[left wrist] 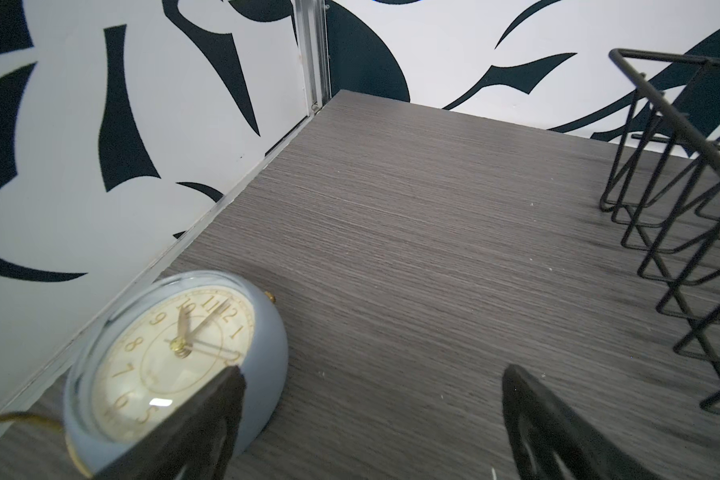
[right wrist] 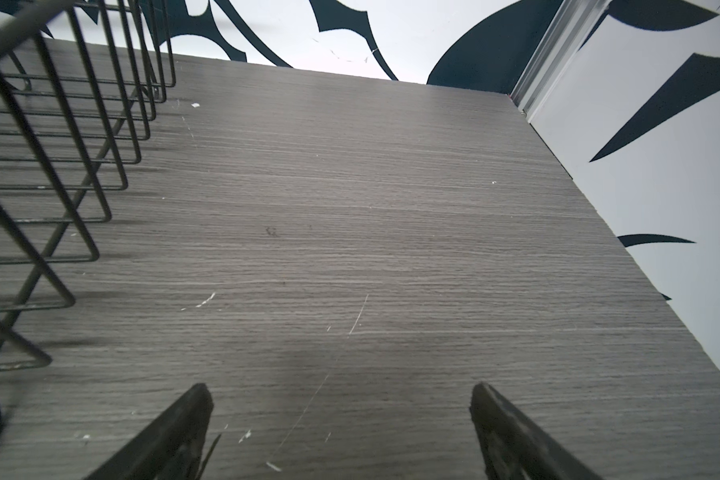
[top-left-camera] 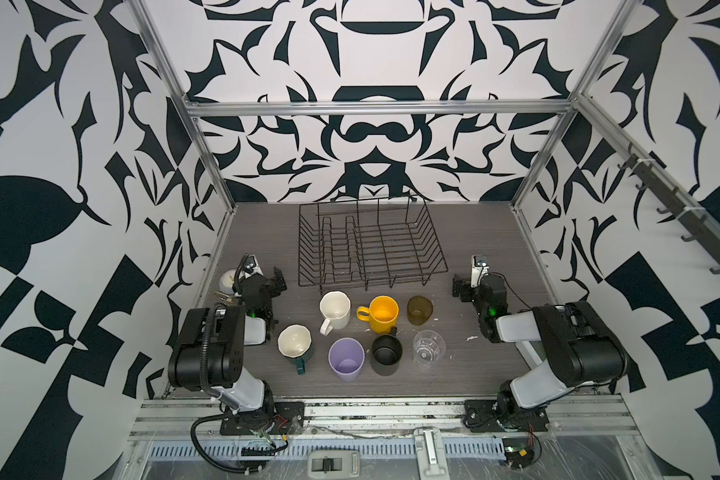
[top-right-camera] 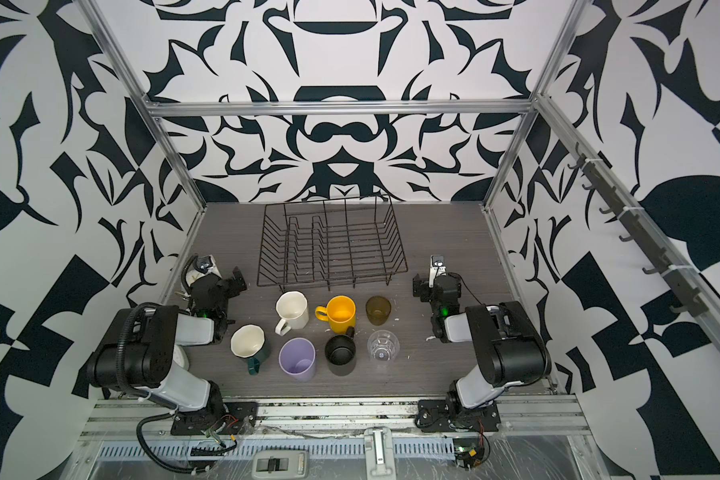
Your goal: Load the cups into the dish rack
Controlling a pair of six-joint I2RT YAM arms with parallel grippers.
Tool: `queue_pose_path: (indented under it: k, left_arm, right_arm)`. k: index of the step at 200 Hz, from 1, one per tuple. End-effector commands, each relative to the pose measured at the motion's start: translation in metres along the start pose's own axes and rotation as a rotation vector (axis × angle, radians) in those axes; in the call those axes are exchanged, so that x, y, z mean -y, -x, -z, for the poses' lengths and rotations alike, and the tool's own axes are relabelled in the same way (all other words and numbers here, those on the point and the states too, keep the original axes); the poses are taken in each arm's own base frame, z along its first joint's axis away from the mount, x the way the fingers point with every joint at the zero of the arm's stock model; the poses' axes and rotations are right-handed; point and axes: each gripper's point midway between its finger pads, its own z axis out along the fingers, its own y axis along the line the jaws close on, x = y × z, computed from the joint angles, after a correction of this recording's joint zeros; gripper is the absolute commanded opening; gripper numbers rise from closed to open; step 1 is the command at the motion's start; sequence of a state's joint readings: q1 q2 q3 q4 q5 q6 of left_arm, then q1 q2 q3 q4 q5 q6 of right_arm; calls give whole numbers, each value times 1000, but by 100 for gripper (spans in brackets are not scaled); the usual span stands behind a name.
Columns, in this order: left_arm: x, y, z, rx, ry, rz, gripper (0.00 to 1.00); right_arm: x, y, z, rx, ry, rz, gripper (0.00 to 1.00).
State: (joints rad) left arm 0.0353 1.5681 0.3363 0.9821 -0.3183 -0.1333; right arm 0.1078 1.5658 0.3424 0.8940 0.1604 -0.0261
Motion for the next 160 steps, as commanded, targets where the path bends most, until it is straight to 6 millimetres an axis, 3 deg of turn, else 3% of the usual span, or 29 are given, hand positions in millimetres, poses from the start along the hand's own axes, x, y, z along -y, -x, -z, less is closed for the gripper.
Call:
queue_pose_path:
  k: [1,47,75,95,110,126,144,160]
  left_arm:
    - [-3,8,-1,21,15,14,99]
    - [-2,9,0,31,11,13,99]
    - [-7,17,14,58,23,40,99]
    - [-13,36,33,152,59,45,99]
    - [-25,55,49,181,112,88,99]
    - [-34,76,64,182,155,176,99]
    - [-32,98,75,206,133,252,99]
    - [-27,114,83,211,96,279,99]
  right_arm:
    - [2,15,0,45,-8,-14,100]
    - [6,15,1,50,-26,-24,100]
    - [24,32,13,61,-123,-56,99]
    - [37,52,23,-7,-187,-102,100]
    - [45,68,32,-58,-229,-236,99]
    - [35,90,39,-85,-166,-345,99]
    - [32,95,49,-106,-152,-472,100]
    - [8,107,55,-102,8,-439,98]
